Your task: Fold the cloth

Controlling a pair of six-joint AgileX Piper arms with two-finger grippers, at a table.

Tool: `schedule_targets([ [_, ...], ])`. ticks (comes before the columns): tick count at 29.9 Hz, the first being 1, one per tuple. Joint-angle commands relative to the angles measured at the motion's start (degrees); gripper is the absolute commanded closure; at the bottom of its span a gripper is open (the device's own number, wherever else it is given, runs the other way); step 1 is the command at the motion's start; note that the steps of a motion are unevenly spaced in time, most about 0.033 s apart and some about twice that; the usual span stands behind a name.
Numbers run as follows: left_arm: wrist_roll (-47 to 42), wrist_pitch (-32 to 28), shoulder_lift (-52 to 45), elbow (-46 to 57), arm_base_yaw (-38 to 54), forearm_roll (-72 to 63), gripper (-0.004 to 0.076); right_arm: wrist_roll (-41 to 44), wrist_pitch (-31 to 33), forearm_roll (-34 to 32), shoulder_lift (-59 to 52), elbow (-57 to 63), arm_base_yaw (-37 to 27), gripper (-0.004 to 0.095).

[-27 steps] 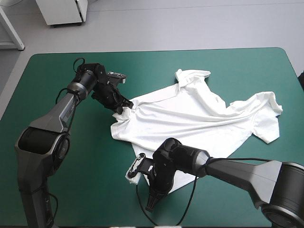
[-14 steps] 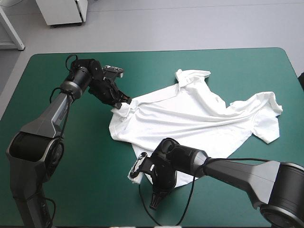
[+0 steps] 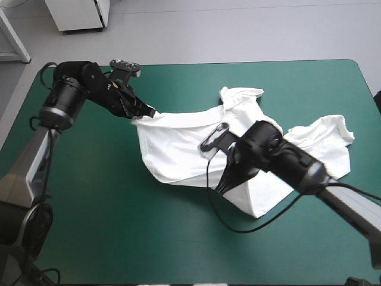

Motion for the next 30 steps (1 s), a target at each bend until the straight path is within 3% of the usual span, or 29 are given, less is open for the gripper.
schedule_targets([
  [1,-0.7,2.7,-9.2,-1.7,-0.3,-2.2,0.0733,1.1,0.1,-2.8,-7.8,-6.1,-4.8,0.0927],
  [11,-1.5,1.5,-22.1,-7.2,-0.3,-4.0,0.0733,2.3,0.1,-10.3,-16.6,-24.1,-7.5,0.0926],
  [22,-1.7,-0.4,-24.4,-29.1,-0.3,-7.4,0.0733,0.0,0.1,-20.5,-18.6,-44.2,-7.5,0.092],
  [26,-1.7,0.1,-24.3,-34.4,-0.3,-8.4,0.0733,-1.2,-1.6,-21.1,-18.9,-49.8,-7.4,0.092],
  [30,-1.9,0.9,-24.5,-38.6,-0.3,-9.7,0.0733,-2.4,-4.0,-17.6,-19.8,-54.1,-7.4,0.0916],
])
